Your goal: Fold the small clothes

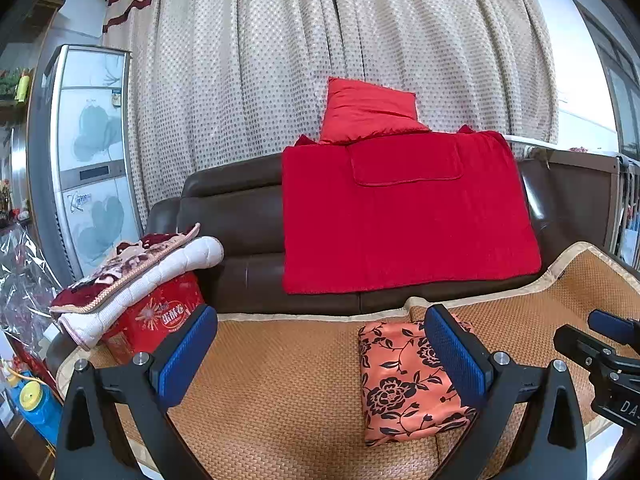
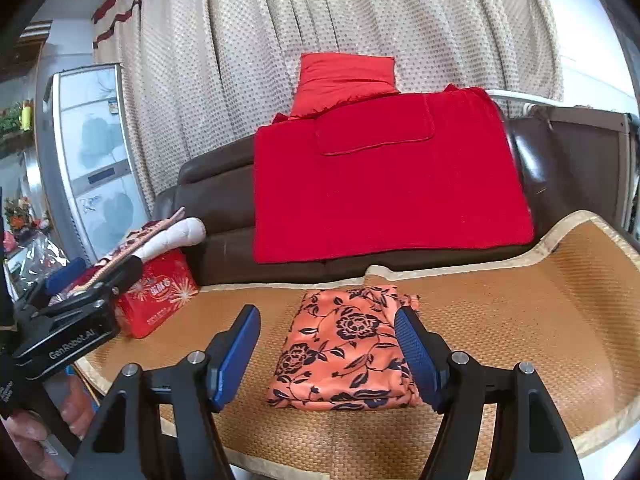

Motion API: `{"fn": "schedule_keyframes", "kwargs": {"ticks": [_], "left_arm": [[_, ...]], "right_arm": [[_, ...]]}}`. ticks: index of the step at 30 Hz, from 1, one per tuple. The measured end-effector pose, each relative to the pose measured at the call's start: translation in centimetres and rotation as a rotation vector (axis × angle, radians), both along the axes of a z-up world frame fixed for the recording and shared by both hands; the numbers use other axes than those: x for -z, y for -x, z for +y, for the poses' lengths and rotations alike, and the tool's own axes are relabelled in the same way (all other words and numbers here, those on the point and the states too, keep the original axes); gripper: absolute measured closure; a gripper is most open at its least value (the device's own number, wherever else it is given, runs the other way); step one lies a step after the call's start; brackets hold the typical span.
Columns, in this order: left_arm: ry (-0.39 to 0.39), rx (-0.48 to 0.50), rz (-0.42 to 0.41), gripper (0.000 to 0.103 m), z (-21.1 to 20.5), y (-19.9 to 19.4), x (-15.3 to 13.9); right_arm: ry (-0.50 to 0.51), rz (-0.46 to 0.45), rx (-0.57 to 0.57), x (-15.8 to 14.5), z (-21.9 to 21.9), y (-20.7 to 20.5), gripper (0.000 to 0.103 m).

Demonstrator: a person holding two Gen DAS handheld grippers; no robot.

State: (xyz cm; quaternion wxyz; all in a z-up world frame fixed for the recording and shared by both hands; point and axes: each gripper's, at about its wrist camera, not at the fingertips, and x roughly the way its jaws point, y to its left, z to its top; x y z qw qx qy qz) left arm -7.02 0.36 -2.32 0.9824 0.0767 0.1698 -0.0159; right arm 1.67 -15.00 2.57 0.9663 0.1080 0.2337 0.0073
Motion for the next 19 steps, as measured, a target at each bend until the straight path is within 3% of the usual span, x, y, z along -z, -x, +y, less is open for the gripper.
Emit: {"fn": "schedule_keyframes", "kwargs": {"ticks": [12, 19], "left_arm": [[0.021, 0.037, 0.013, 0.000, 0.3, 0.5, -0.3], [0.117, 0.049, 0.059, 0.000, 1.8, -1.8, -0.2]], "right_arm": [[0.016, -0.007, -0.003, -0.3, 0.2, 0.7, 0.030], [0.014, 0.025, -0.012, 0.6, -0.2, -0.8, 0.030]]}}
